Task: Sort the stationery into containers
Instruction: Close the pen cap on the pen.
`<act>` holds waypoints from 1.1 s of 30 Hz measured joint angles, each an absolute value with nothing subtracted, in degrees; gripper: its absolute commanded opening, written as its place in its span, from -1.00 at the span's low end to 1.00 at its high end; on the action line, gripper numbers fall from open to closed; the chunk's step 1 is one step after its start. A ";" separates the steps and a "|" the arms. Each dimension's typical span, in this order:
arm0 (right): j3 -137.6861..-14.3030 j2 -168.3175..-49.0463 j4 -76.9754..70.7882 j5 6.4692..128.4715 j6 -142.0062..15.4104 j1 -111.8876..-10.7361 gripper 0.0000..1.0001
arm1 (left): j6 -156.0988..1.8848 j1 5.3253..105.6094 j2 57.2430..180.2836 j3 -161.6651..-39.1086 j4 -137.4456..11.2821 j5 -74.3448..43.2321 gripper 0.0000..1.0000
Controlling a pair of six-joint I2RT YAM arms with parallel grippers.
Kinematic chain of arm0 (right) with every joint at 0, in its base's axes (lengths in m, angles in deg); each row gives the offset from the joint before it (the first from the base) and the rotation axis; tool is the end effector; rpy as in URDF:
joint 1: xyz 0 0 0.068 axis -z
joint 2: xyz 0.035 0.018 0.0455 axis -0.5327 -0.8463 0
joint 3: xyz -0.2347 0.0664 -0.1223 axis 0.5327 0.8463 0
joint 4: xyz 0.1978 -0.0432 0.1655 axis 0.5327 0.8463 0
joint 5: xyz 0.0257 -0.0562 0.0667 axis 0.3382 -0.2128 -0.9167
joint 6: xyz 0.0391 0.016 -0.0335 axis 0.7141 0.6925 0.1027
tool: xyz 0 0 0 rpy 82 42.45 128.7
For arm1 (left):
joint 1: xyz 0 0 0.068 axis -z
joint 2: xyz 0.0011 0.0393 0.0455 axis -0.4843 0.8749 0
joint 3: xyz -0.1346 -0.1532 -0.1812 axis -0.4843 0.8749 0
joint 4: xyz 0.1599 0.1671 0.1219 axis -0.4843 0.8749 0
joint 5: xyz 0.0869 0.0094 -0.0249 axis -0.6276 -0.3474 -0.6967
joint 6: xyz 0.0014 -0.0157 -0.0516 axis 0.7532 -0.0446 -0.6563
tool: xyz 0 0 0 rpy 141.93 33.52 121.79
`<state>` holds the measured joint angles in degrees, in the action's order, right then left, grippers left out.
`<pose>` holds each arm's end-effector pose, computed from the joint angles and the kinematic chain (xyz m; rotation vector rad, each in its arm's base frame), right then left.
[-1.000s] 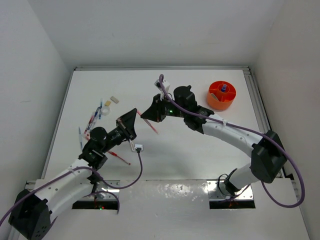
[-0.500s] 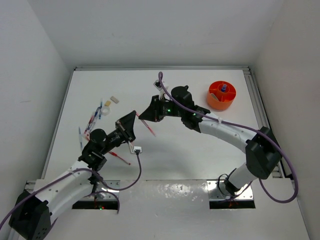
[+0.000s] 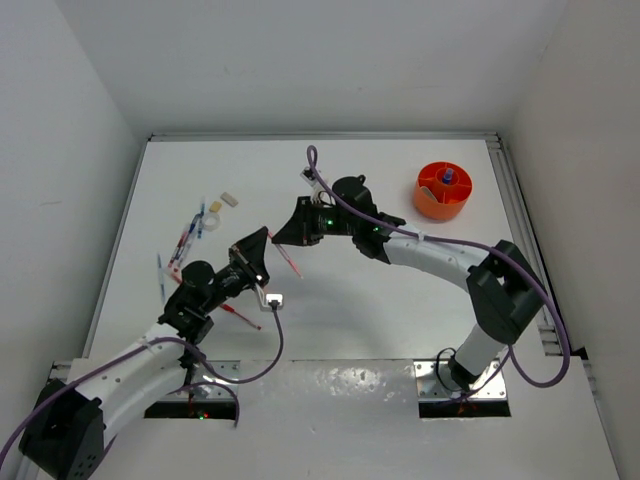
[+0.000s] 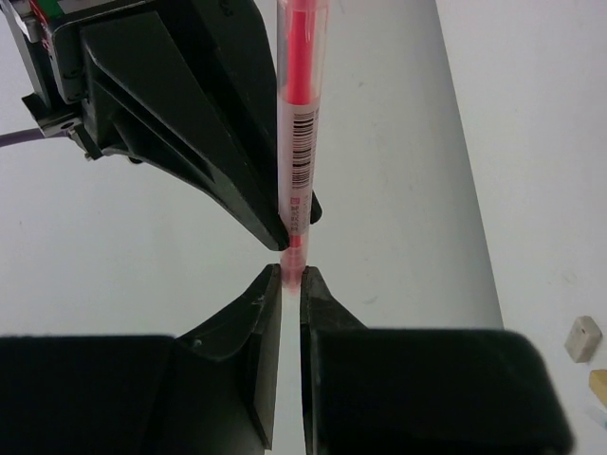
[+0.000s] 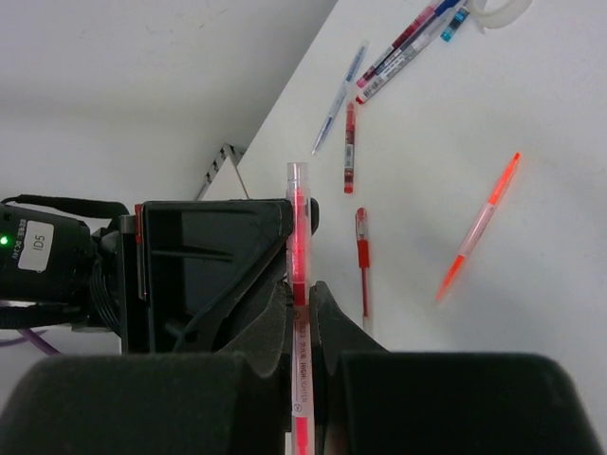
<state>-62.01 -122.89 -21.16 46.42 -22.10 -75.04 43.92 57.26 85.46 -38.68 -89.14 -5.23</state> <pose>0.2690 0.2728 0.2613 -0.3071 2.1064 1.4941 0.1458 -0.0915 0.2065 1.6533 0.3627 0.8161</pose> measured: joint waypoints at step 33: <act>-63.12 -129.16 -13.21 48.22 -20.55 -73.02 -0.99 | 36.60 55.05 100.90 -42.24 -85.71 -0.38 -1.00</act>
<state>-63.12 -129.16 -13.21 48.22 -20.55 -73.02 36.60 55.05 100.90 -42.24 -85.71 -0.38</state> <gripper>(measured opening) 0.023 0.077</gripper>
